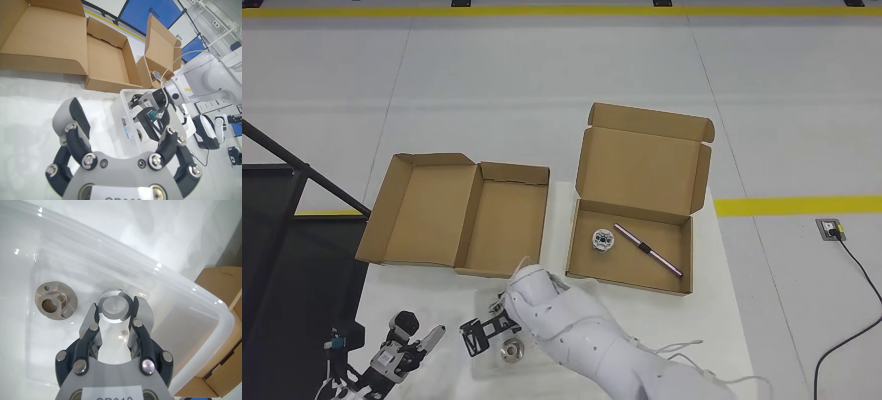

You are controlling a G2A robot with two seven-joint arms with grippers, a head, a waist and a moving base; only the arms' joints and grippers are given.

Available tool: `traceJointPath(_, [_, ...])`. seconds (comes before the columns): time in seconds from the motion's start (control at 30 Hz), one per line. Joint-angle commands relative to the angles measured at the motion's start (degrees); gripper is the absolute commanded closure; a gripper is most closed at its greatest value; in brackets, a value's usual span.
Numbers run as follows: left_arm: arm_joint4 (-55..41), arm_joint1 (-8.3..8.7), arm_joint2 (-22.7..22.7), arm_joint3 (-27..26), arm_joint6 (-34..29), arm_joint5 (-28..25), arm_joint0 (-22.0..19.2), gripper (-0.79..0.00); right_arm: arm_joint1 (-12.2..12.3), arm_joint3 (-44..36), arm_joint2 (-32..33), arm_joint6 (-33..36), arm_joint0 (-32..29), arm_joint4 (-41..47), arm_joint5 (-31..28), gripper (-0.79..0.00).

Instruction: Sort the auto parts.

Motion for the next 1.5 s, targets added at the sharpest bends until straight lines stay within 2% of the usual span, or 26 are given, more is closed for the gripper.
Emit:
traceJointPath(0.0, [0.0,0.0,0.0,0.0,0.0,0.0,0.0,-0.785,0.3,-0.8,-0.1,-0.4,-0.1,-0.6,0.1,0.0])
traceJointPath(0.23, [0.2,0.03,0.1,0.2,-0.5,0.1,-0.3,-0.785,2.9,-5.4,-0.6,-4.8,-0.7,-4.6,2.1,0.0])
traceJointPath(0.33, [0.3,0.04,0.2,0.2,-0.5,0.1,-0.3,-0.785,4.3,-8.1,-0.2,-4.4,-1.2,-5.6,3.1,0.0])
traceJointPath(0.73, [-0.3,0.14,-0.6,0.0,-0.8,-0.3,-0.1,-0.785,11.6,-25.2,4.8,5.0,-5.1,-7.7,1.3,0.0])
traceJointPath(1.13, [0.5,0.11,0.2,0.4,-0.8,0.0,-0.5,-0.785,20.0,-49.6,14.5,16.0,-13.6,-11.4,-5.4,0.0])
traceJointPath(1.3, [0.5,0.12,0.3,0.4,-0.9,0.1,-0.5,-0.785,22.5,-57.9,18.9,19.0,-17.1,-12.5,-9.2,0.0])
traceJointPath(1.47, [0.4,0.12,0.3,0.4,-0.8,0.1,-0.5,-0.785,23.2,-60.2,23.5,21.9,-18.4,-10.7,-9.1,0.0])
